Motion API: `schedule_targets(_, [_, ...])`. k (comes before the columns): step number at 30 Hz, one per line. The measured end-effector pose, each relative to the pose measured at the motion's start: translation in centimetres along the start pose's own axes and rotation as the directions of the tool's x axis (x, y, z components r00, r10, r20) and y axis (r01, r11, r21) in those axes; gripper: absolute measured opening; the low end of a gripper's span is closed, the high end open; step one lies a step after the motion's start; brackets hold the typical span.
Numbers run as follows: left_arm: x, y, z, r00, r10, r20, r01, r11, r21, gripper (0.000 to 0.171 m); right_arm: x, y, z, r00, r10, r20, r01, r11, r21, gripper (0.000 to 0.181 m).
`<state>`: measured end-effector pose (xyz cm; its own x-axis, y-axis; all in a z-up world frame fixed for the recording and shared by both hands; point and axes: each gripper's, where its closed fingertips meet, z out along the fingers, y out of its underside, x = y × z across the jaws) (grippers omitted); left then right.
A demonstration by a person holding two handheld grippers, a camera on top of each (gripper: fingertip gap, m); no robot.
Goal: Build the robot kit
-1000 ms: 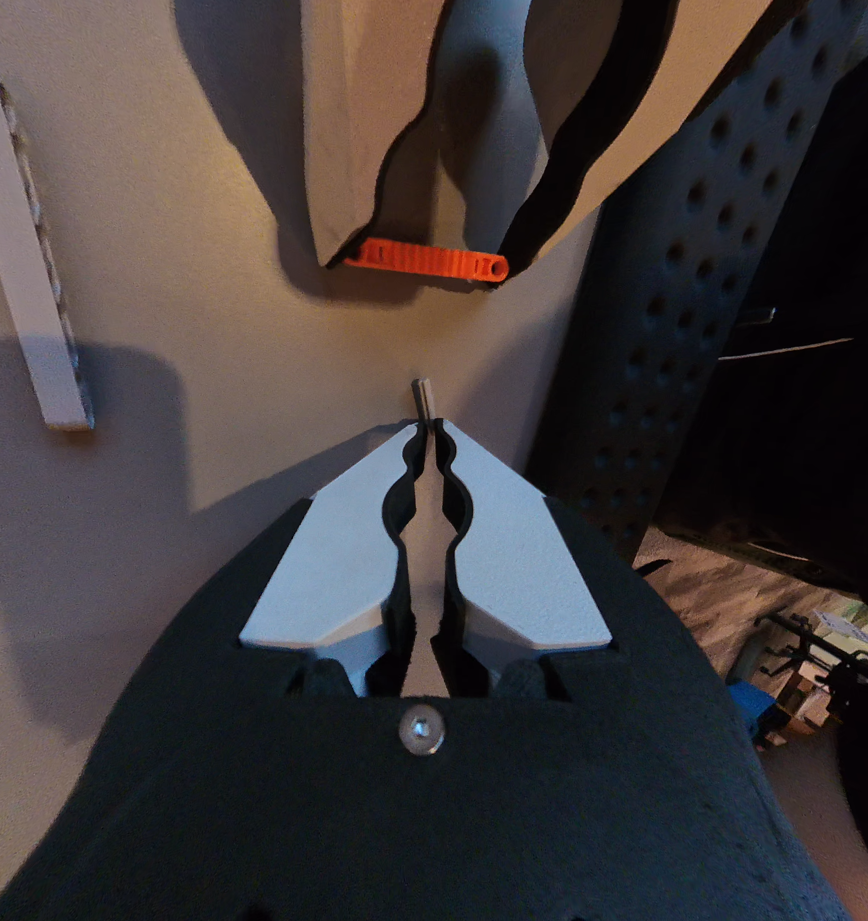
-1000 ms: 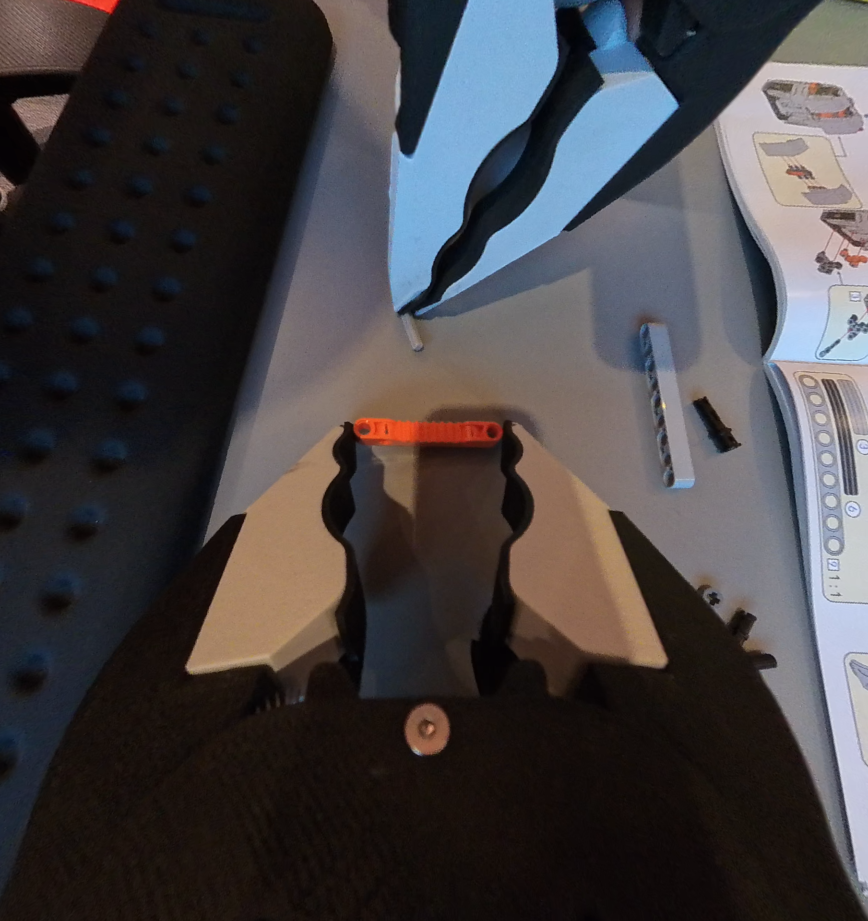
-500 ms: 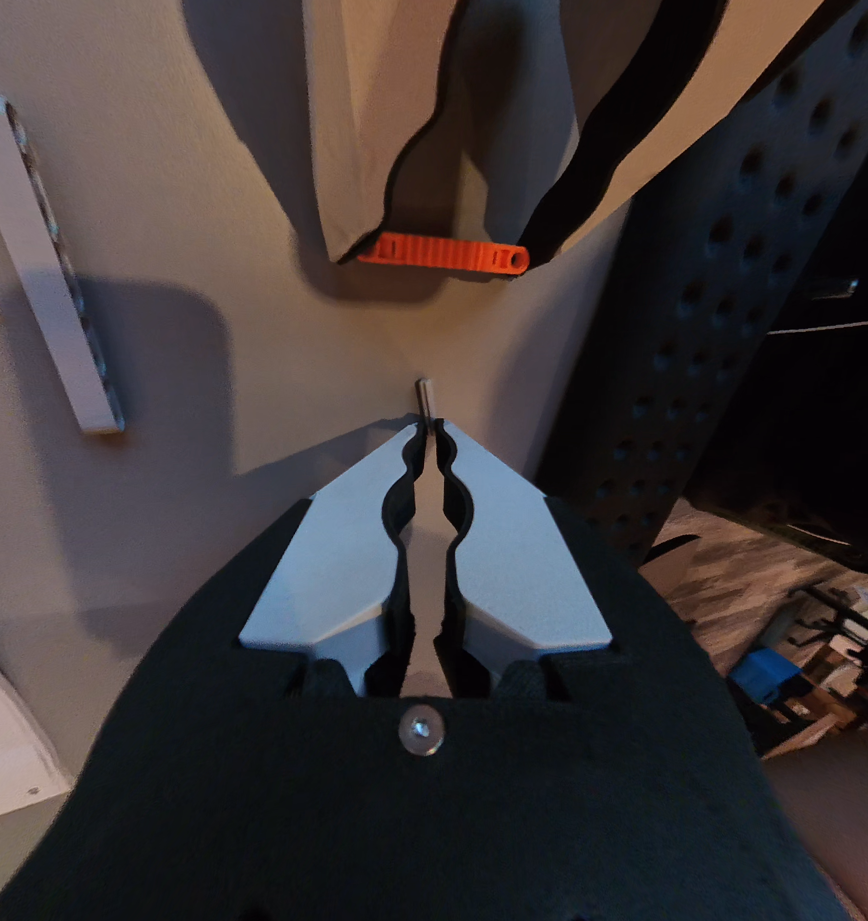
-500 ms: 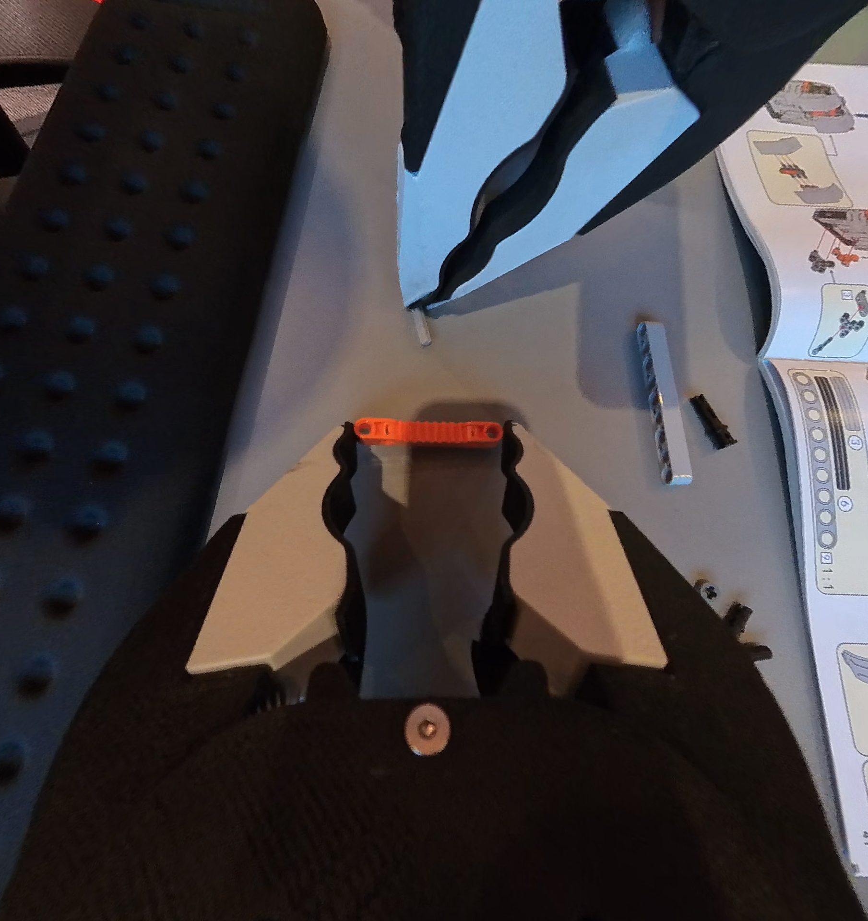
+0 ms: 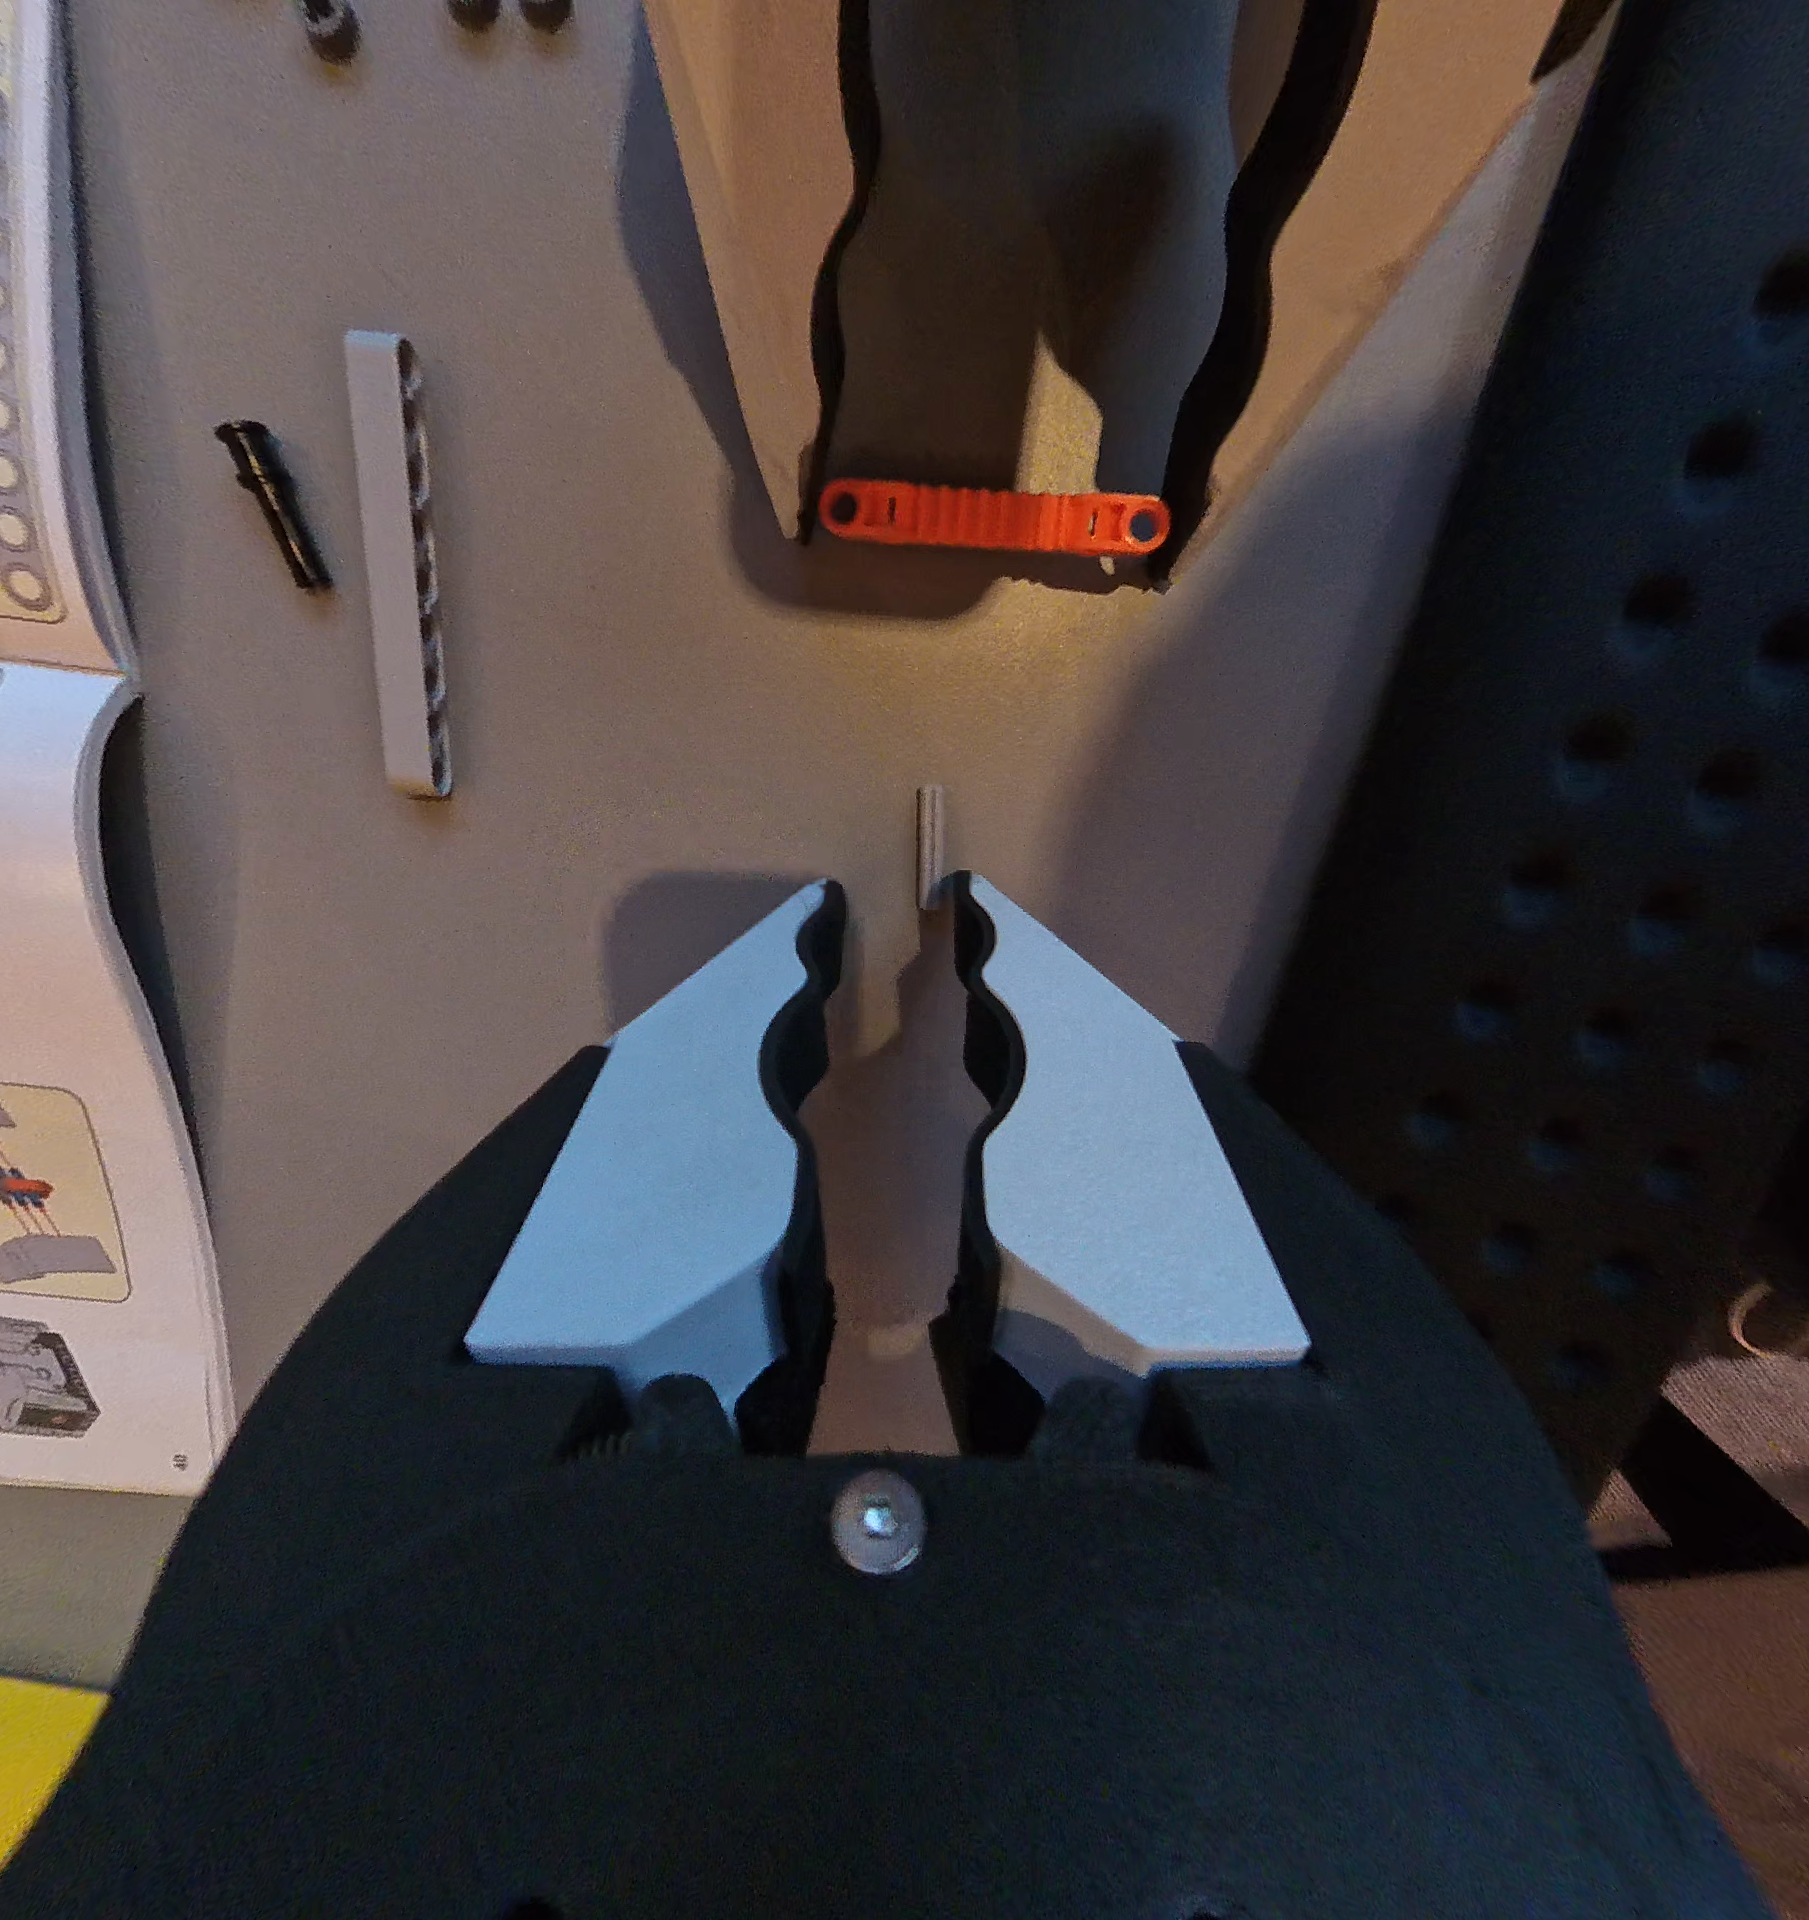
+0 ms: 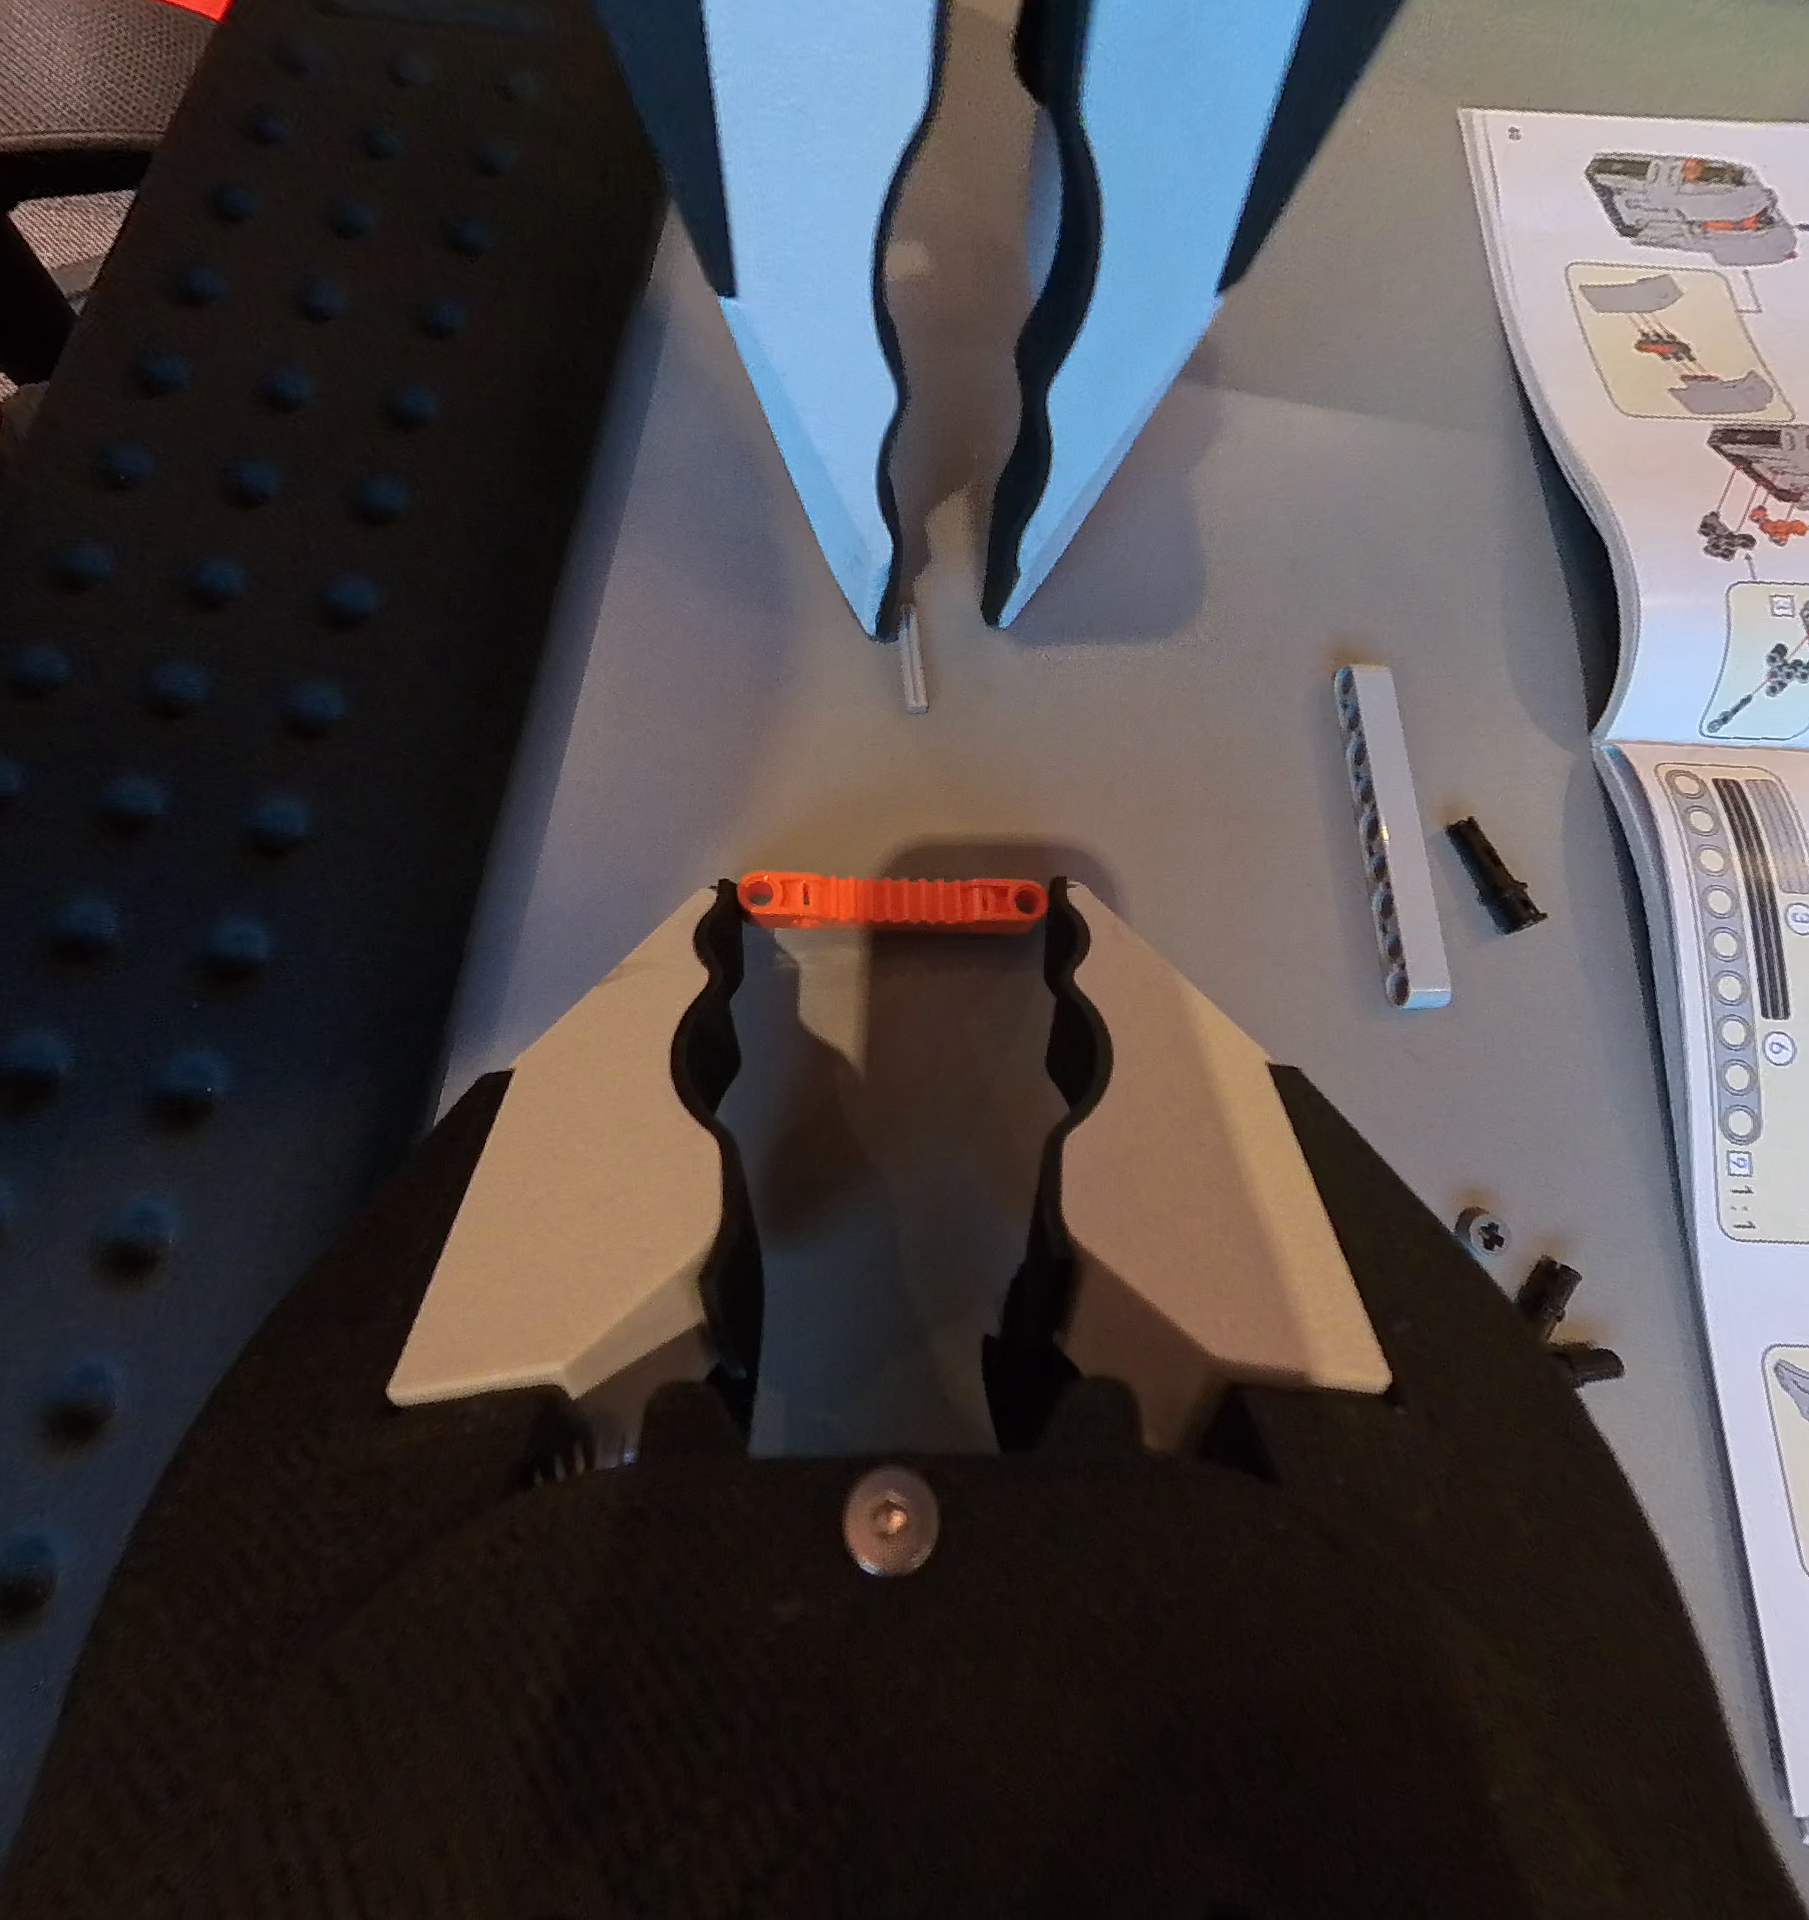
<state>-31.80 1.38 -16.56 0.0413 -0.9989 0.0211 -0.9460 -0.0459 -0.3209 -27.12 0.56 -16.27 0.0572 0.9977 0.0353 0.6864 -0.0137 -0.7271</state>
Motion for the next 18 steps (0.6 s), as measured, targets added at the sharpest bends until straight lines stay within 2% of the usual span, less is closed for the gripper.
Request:
schedule_targets(5, [0.07, -0.17, 0.06, 0.998, -0.016, 0.059, 0.01, 0.996, 0.093, 0.02, -0.01, 0.03, 0.01, 1.0, 0.007, 0.006, -0.007, 1.0, 0.002, 0.057])
schedule_targets(9, [0.16, -0.21, 0.04, 0.998, -0.021, 0.062, 0.012, 0.988, 0.152, 0.019, -0.03, 0.05, 0.01, 1.0, 0.009, 0.008, -0.009, 1.0, 0.002, 0.057])
schedule_targets(12, [0.33, -0.53, 0.13, 0.998, -0.007, 0.066, -0.006, 0.982, 0.187, 0.011, -0.04, 0.06, 0.01, 1.0, 0.011, 0.009, -0.012, 1.0, 0.002, 0.057])
schedule_targets(13, [0.31, -0.64, 0.18, 0.997, -0.001, 0.079, -0.014, 0.981, 0.193, 0.002, -0.05, 0.06, 0.0, 1.0, 0.01, 0.009, -0.01, 1.0, 0.003, 0.057])
schedule_targets(18, [0.36, -0.73, 0.21, 0.987, 0.072, 0.142, -0.094, 0.983, 0.157, 0.0, -0.04, -0.07, -0.07, 1.0, -0.02, 0.001, 0.02, 1.0, 0.013, 0.057])
